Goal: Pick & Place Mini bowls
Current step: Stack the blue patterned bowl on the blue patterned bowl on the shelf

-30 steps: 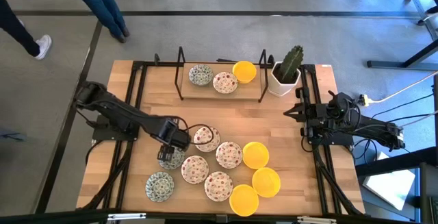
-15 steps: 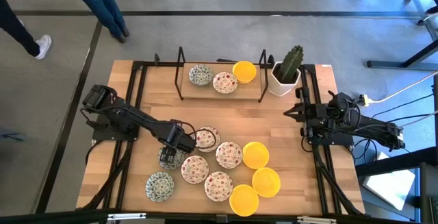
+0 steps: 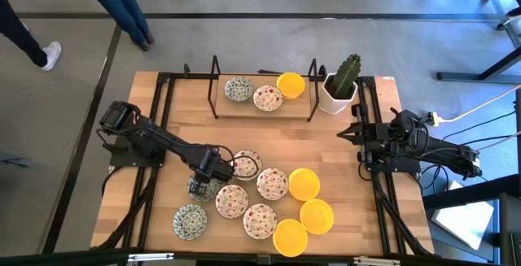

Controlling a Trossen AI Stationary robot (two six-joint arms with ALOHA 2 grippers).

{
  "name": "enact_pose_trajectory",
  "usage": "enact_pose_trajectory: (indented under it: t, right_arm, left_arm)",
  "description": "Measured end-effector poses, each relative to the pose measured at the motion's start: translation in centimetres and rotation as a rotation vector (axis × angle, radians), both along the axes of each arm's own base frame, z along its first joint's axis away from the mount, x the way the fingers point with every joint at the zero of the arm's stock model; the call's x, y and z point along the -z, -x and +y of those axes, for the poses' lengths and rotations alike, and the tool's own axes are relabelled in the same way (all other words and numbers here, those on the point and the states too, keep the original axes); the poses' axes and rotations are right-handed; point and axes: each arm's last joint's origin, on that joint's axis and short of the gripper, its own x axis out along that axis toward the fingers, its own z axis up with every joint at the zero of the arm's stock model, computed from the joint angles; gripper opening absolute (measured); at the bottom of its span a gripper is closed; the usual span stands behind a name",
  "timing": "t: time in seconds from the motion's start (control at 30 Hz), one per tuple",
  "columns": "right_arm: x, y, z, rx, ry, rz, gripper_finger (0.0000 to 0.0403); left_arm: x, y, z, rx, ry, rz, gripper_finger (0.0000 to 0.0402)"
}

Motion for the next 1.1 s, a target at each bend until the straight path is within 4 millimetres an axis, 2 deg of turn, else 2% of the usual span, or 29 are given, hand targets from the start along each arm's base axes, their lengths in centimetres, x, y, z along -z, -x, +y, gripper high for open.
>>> enact_pose_trajectory:
  t: [0.17, 0.3, 0.43, 0.73, 0.93, 1.0, 1.1]
  right_arm:
    - [0.0, 0.0, 0.0, 0.000, 0.000, 0.001, 0.0010]
    - [0.0, 0.0, 0.0, 0.000, -0.001, 0.004, 0.0010]
    - [0.0, 0.0, 0.0, 0.000, -0.001, 0.004, 0.0010]
    - [0.0, 0.0, 0.0, 0.000, -0.003, 0.004, 0.0010]
    - [0.0, 0.0, 0.0, 0.000, -0.003, 0.004, 0.0010]
    - [0.0, 0.0, 0.0, 0.000, -0.003, 0.004, 0.0010]
    - [0.0, 0.0, 0.0, 0.000, -0.003, 0.005, 0.0010]
  left_arm:
    - [-0.4, 0.0, -0.1, 0.038, 0.073, 0.013, 0.0013]
    - [-0.9, 0.3, 0.0, 0.045, 0.079, -0.002, 0.0015]
    - [-2.4, 1.0, 0.7, 0.053, 0.061, -0.048, 0.0010]
    - [-8.7, 3.7, 3.5, -0.057, 0.076, -0.341, 0.0008]
    - [-12.0, 5.5, 5.1, -0.040, 0.109, -0.576, 0.0008]
    - [-12.4, 6.0, 5.6, -0.034, 0.167, -0.663, 0.0008]
    - [-11.4, 6.9, 6.1, -0.029, 0.298, -0.718, 0.0008]
